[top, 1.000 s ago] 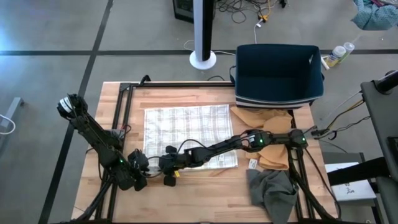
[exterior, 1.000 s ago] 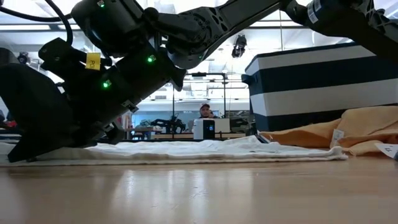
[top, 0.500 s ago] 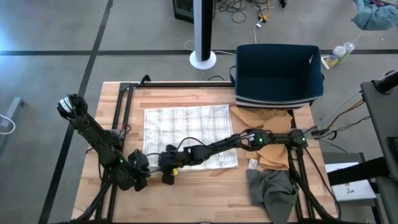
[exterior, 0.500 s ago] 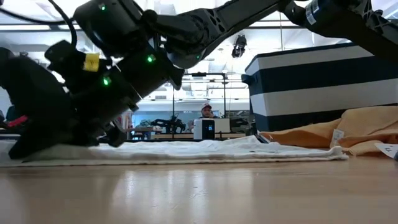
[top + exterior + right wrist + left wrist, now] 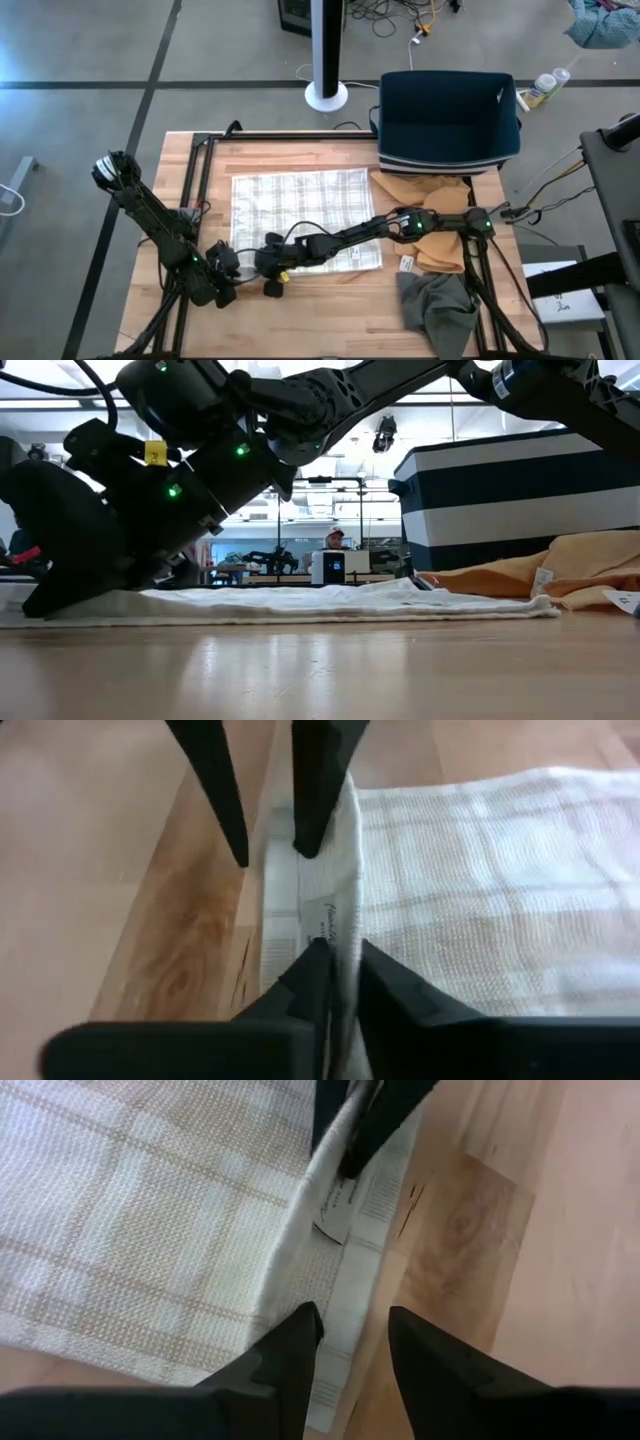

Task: Fold towel
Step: Fold the white towel

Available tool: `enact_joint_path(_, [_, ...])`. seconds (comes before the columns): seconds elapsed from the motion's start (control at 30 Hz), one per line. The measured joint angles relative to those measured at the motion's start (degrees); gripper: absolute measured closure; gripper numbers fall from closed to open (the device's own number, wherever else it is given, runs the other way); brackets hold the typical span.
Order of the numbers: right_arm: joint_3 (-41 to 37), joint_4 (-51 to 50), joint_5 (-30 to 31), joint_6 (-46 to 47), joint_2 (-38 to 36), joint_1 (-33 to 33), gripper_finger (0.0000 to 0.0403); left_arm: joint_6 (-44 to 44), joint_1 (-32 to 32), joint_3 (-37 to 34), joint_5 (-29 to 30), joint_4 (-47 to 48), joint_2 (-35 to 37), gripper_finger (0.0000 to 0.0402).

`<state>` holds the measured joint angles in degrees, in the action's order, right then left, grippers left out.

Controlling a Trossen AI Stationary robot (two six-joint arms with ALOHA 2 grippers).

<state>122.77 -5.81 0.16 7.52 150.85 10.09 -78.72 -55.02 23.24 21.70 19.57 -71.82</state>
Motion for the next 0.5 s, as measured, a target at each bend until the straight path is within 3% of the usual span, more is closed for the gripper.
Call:
enact_joint_path(0.1, [1.0,-0.3,0.0,-2.4,0.0,0.0,0.0396,0.0,0.0,0.0,-0.7,0.1,0.5,0.0272])
enact_joint_path(0.5, [4.6,-6.1,8.8,-16.5,0.0,0.9,0.0399,-1.0,0.0,0.0,-0.8,0.4,1.3,0.0268])
